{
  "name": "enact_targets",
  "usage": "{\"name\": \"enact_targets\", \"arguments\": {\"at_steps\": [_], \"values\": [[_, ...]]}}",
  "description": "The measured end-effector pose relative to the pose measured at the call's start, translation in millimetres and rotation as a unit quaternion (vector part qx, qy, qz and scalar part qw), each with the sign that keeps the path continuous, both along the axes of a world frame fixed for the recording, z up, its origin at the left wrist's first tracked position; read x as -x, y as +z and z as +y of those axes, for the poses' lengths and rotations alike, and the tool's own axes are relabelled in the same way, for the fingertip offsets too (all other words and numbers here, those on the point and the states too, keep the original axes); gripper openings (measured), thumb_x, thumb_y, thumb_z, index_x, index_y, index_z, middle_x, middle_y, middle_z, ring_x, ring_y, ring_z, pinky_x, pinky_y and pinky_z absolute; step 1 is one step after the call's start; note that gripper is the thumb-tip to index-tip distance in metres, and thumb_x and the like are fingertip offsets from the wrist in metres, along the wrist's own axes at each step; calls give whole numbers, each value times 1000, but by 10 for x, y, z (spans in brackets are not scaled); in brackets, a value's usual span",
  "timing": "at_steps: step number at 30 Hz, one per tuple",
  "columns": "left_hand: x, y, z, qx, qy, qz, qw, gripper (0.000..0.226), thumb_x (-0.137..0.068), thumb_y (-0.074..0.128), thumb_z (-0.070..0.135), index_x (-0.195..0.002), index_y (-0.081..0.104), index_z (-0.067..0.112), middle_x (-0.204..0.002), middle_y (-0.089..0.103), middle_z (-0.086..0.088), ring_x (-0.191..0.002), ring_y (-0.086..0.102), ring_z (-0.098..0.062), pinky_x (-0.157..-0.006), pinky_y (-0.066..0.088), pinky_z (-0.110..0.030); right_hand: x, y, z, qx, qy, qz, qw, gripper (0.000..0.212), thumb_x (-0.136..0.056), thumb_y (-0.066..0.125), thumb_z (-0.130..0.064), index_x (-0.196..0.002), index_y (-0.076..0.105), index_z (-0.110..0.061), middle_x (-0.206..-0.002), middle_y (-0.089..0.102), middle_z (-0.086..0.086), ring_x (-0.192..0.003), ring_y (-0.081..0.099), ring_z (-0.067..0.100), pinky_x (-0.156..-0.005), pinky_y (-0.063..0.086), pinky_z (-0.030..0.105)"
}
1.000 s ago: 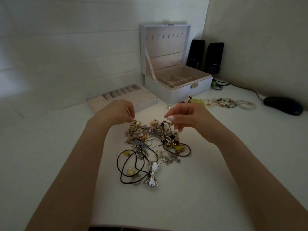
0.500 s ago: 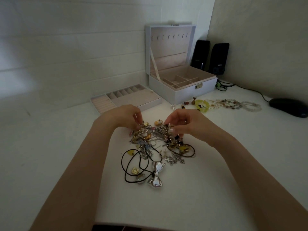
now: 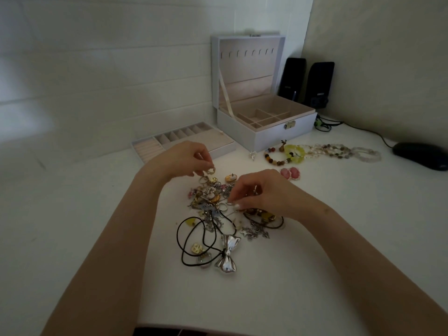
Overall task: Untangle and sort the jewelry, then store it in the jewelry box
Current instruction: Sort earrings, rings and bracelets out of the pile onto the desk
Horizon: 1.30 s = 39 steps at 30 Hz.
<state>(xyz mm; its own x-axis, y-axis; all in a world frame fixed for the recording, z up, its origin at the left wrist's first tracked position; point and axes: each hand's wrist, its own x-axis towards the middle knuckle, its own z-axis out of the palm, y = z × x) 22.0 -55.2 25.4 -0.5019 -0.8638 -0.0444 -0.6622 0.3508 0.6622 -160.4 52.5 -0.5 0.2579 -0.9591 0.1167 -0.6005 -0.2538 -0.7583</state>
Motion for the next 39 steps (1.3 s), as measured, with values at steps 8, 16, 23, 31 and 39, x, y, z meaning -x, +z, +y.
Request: {"name": "enact_targets", "arguments": {"at_steps": [8,16,23,31,39], "values": [[84,52,120,-68,-86,67,992,9,-90,59,7,-98,64,8,-82,70,-1,-63,63,-4,-57,48,-16,114,48,-20,11,-60,-130,990,18,-88,61,0,-91,72,-13,-79,71,5,-70,71,16,-65,57,22],[151,110,237,-140,-183,30,973,17,-85,66,17,-102,68,13,-66,61,10,-64,60,-7,-65,50,-19,158,111,-20,62,-95,-222,968,16,-83,66,1,-93,71,-10,-76,72,2,-64,66,14,-59,52,20],[264,45,282,-164,-189,64,966,14,-88,63,19,-101,68,15,-74,60,5,-62,53,-7,-59,46,-16,159,124,-10,85,-89,-232,965,21,-82,66,4,-88,72,-15,-74,71,2,-67,65,14,-67,54,22],[180,55,202,-157,-174,109,966,15,-93,55,17,-91,70,17,-75,59,7,-60,52,-3,-60,46,-15,188,111,-31,87,-91,-202,971,20,-81,66,6,-89,72,-12,-76,70,6,-69,63,16,-65,52,19],[138,76,190,-158,-196,64,966,15,-92,57,19,-95,70,14,-80,59,3,-67,52,-6,-65,47,-16,190,75,-49,112,-141,-152,972,27,-74,74,2,-85,72,-22,-87,71,10,-84,67,21,-82,56,28]]}}
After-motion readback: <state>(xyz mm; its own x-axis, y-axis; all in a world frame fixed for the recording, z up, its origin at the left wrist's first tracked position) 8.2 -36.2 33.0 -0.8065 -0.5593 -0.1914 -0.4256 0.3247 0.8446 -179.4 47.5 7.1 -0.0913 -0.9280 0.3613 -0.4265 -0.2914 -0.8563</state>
